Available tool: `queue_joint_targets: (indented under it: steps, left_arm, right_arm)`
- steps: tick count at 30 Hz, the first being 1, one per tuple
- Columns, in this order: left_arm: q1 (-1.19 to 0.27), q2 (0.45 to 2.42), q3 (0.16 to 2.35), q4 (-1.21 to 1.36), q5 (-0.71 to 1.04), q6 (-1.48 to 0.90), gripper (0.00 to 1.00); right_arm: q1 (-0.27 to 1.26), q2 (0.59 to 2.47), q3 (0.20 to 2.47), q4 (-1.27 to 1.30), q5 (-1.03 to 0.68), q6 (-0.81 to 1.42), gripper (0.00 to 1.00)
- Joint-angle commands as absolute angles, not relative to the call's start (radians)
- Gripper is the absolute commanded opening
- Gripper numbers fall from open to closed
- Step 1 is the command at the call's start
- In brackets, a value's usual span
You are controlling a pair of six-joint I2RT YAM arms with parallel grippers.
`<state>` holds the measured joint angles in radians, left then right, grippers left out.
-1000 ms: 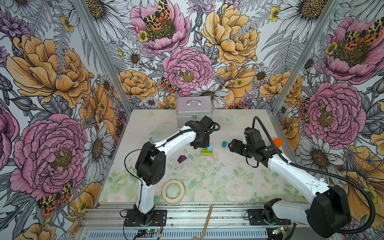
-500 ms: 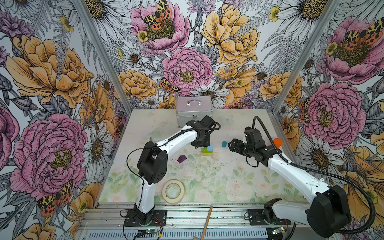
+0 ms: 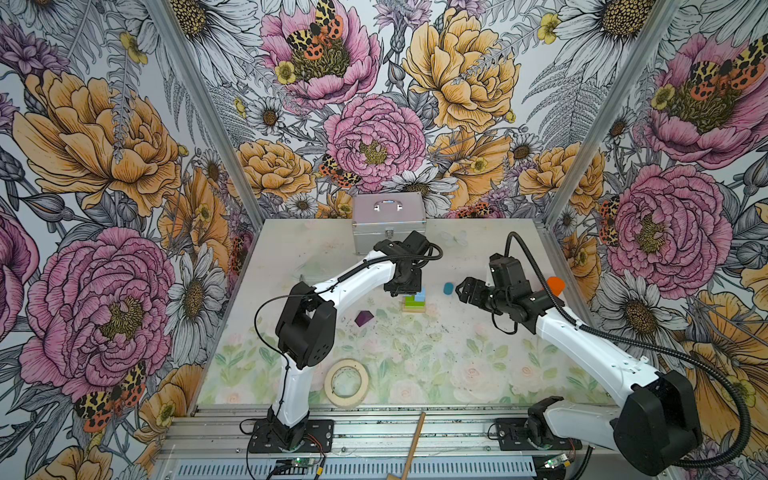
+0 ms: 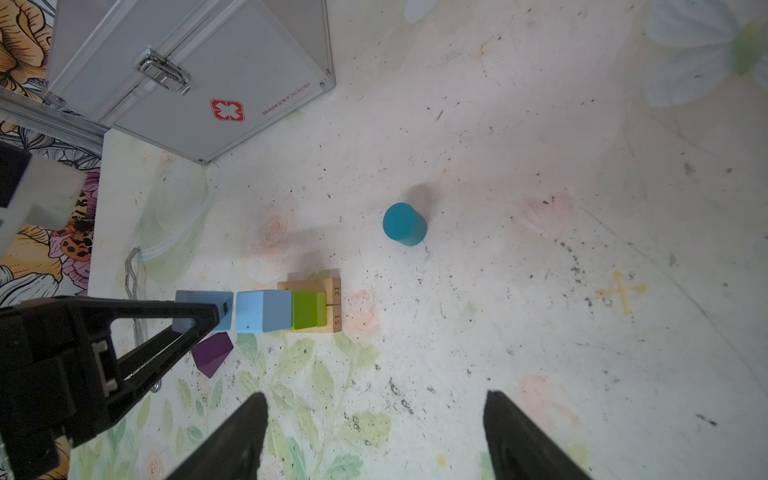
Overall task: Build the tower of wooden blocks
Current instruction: 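Lower the light-blue cube beside the other cube on the green block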
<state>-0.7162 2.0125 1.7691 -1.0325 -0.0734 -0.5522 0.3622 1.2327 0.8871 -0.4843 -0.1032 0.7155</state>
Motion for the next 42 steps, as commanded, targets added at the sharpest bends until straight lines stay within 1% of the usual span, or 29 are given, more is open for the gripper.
queue_joint_targets:
  steps: [1, 19, 42]
  left_arm:
    - [-0.723, 2.029, 1.795, -1.031, -0.072, -0.571, 0.0]
    - [-0.727, 2.048, 1.801, -1.031, -0.058, -0.573, 0.0]
    - [-0.73, 2.057, 1.803, -1.032, -0.052, -0.575, 0.11]
  right_arm:
    - [0.356, 1.234, 0.879, -0.464, -0.106, 0.705, 0.83]
    - [0.357, 1.23, 0.874, -0.463, -0.107, 0.709, 0.83]
    - [0.357, 1.229, 0.87, -0.462, -0.107, 0.709, 0.83]
